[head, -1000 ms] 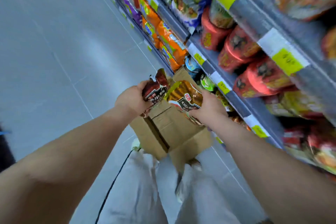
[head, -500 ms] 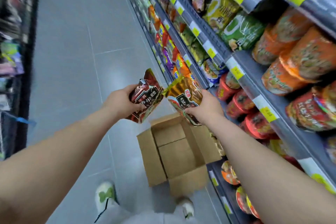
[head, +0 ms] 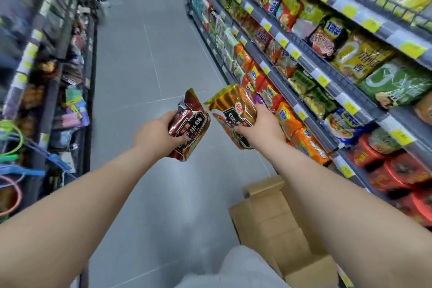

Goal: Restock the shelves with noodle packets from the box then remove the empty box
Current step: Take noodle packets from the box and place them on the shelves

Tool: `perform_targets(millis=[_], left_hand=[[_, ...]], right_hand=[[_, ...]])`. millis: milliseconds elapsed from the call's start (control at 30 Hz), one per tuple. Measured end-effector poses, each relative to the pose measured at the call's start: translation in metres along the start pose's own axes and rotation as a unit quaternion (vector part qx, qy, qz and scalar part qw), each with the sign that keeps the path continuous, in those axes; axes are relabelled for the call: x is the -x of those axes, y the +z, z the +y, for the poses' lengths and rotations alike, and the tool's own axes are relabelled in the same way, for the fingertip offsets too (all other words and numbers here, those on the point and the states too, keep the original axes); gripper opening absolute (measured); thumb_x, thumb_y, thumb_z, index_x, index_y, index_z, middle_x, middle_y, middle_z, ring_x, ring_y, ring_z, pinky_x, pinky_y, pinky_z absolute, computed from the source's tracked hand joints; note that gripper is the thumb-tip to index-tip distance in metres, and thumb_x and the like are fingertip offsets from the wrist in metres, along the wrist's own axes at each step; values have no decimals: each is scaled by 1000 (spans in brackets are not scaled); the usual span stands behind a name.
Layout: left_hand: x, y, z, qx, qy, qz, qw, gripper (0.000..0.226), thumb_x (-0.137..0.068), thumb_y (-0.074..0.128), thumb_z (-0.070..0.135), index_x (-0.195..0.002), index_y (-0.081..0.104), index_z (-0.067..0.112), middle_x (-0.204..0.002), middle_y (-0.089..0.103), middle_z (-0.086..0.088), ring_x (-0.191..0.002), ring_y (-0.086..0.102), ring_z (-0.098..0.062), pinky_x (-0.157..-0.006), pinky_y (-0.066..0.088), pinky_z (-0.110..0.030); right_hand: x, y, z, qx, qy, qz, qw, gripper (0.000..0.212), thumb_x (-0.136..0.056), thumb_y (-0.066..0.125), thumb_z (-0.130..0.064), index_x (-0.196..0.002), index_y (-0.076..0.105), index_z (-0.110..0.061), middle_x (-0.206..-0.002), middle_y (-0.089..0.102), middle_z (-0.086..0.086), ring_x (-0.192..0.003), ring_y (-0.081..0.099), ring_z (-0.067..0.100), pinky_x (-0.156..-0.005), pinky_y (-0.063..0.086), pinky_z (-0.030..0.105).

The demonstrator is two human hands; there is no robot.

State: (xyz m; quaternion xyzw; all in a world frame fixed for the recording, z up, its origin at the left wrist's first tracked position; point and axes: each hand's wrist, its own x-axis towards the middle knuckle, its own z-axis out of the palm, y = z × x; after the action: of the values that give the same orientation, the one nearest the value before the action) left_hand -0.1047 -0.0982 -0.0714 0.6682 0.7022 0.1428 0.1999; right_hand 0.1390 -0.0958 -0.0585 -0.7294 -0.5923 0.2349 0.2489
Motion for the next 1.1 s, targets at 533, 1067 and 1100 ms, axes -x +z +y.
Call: perform_targets(millis=[533,1067,1100], left_hand=[[-331,-81,-23,-8,6,44,999,70,-80,69,45,-140,34,41,-121,63,1,-108,59,-28,-79,46,-31],[-746,-173,-16,32,152,65,986,71,-83,67,40,-143,29,43,-128,58,0,-113,55,-29,-80,43,-33],[-769,-181,-13,34,167,62,983,71,-83,68,40,-143,29,43,-128,58,0,-113,55,-29,-82,44,-34]], right_hand=[[-322,58,-124,25,-41,4,999,48,-69,77,-38,-108,55,-22,-104,64,0,-97,60,24,-82,52,43],[-658,78,-265,103,-6,232,967,37,-72,68,-30,-106,54,-21,-99,59,3,-97,52,28,-81,47,41],[-673,77,-272,108,1,243,964,38,-73,68,-30,-106,54,-20,-99,59,3,-97,52,28,-81,47,41]])
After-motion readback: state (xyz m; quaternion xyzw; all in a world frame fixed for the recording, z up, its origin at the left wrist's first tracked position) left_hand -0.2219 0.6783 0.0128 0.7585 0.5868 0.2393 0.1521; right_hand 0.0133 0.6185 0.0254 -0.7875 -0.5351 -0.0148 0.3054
